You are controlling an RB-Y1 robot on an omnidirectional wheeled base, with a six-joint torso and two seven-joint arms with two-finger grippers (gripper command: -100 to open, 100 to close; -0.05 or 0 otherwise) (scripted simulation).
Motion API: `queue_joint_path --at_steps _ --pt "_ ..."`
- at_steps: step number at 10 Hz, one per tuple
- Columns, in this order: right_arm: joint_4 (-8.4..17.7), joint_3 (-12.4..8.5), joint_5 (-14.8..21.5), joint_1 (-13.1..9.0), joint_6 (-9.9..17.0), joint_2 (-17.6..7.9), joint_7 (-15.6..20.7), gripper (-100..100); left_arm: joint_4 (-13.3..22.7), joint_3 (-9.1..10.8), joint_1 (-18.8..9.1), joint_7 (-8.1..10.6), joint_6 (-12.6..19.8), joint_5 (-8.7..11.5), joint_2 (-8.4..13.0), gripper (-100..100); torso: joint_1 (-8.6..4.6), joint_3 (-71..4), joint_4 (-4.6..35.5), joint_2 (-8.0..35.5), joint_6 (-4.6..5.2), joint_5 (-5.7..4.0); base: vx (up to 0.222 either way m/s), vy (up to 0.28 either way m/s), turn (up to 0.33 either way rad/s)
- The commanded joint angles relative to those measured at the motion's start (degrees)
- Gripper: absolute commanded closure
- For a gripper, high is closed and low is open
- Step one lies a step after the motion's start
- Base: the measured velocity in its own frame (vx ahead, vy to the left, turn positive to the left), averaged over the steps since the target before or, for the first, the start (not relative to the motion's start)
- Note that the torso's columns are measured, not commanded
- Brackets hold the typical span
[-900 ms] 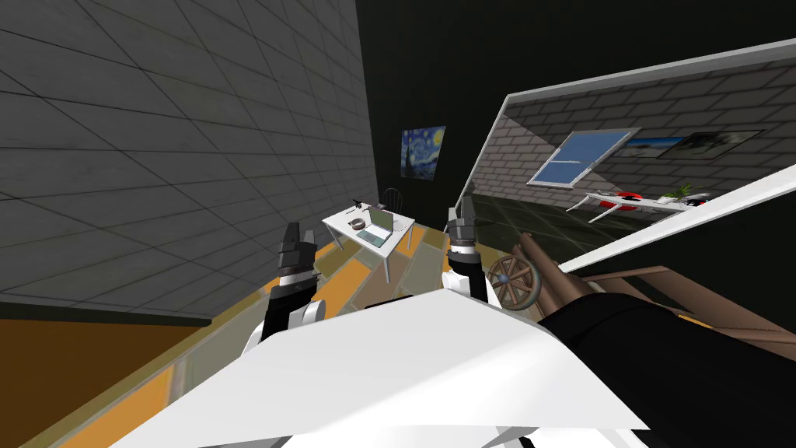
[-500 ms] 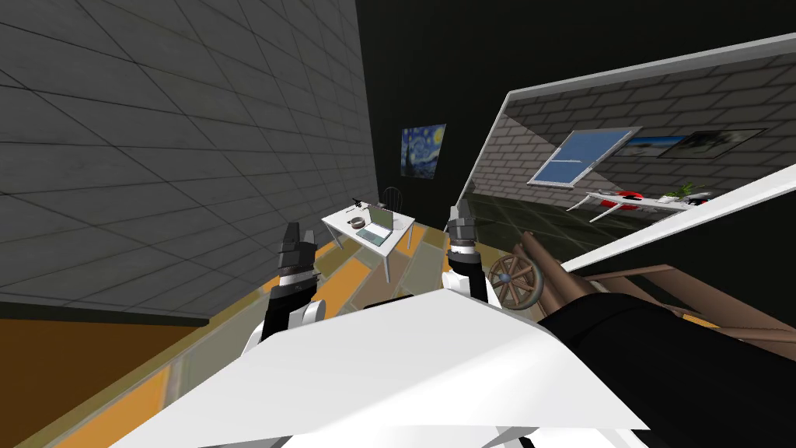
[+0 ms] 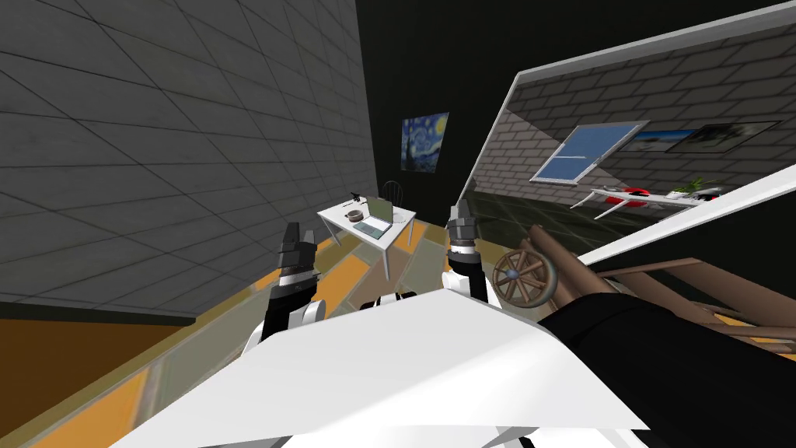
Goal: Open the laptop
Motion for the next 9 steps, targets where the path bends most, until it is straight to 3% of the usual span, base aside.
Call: queue_joint_path --at_steps 1,3,9 --pt "0.0 0.0 0.0 0.0 0.0 0.0 0.0 0 0.1 0.32 -0.1 0.18 0.7 0.9 2.5 -100 0.00 -8.5 4.2 4.2 0.00 0.00 0.055 -0.054 0.035" --pt "0.0 0.0 0.0 0.0 0.0 0.0 0.0 0 0.3 0.73 -0.3 0.44 1.8 2.3 4.4 -100 -0.24 -13.6 6.6 6.5 0.00 -0.07 0.078 -0.115 0.041" --pt "0.0 0.0 0.0 0.0 0.0 0.0 0.0 0 0.6 2.43 -0.9 1.69 6.7 9.5 7.7 -100 -0.10 -13.9 6.9 6.8 0.00 -0.03 0.120 -0.195 0.046"
